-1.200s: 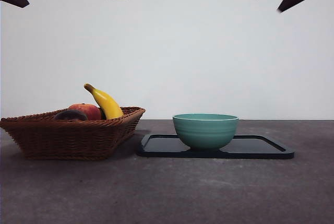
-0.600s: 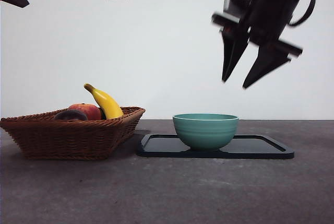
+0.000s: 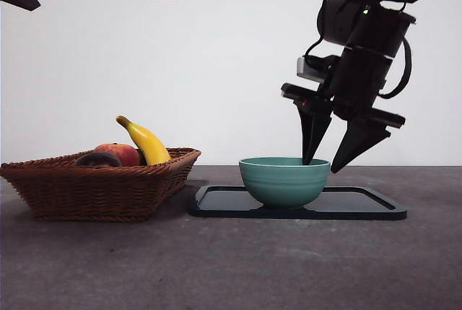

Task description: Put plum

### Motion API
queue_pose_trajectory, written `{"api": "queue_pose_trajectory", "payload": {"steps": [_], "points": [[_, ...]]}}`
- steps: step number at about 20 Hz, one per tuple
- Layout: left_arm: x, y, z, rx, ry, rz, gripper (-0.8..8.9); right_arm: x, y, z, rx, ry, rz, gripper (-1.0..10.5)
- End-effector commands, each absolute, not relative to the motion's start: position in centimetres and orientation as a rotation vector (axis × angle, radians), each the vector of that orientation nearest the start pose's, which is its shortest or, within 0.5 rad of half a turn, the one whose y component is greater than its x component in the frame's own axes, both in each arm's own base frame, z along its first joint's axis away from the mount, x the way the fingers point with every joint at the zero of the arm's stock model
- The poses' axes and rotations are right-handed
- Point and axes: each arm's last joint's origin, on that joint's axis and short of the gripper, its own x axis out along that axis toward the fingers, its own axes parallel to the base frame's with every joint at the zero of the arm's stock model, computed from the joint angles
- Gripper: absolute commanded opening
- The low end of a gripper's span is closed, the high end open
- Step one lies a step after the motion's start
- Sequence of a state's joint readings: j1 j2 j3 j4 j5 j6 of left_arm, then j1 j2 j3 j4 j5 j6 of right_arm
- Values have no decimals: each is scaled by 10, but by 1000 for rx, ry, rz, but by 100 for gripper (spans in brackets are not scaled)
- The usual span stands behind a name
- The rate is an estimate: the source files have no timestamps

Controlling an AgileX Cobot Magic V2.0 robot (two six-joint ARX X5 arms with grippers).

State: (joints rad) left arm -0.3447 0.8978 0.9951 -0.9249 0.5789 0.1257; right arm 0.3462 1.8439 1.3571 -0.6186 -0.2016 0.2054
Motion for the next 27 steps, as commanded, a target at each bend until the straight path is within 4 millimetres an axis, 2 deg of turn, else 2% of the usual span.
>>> {"api": "queue_pose_trajectory", "payload": {"steps": [1,5,8,10,13,17,20,24,27], "points": [[142,-69,329,23,774,-936,404,362,140,201,75,1166,383,139],[142,-69,329,24,774,-935,404,364,142,202,57,1136,387,13],[142,-69,329,23,774,-936,404,365,142,207,60,1119,390,11],[142,-69,329,23,774,-936,404,366,142,220,63,1089,395,11],[142,-69,329,23,774,-936,404,357,139,263,68,1003,415,11],[142,-68,329,23,780,-935,404,323,129,319,70,939,493,12],[142,-68,329,23,780,-935,404,292,122,345,43,927,519,11],[142,-68,329,22,782,-935,404,255,124,358,15,907,572,11],[142,-68,329,22,782,-935,404,234,129,347,-10,917,615,11]]}}
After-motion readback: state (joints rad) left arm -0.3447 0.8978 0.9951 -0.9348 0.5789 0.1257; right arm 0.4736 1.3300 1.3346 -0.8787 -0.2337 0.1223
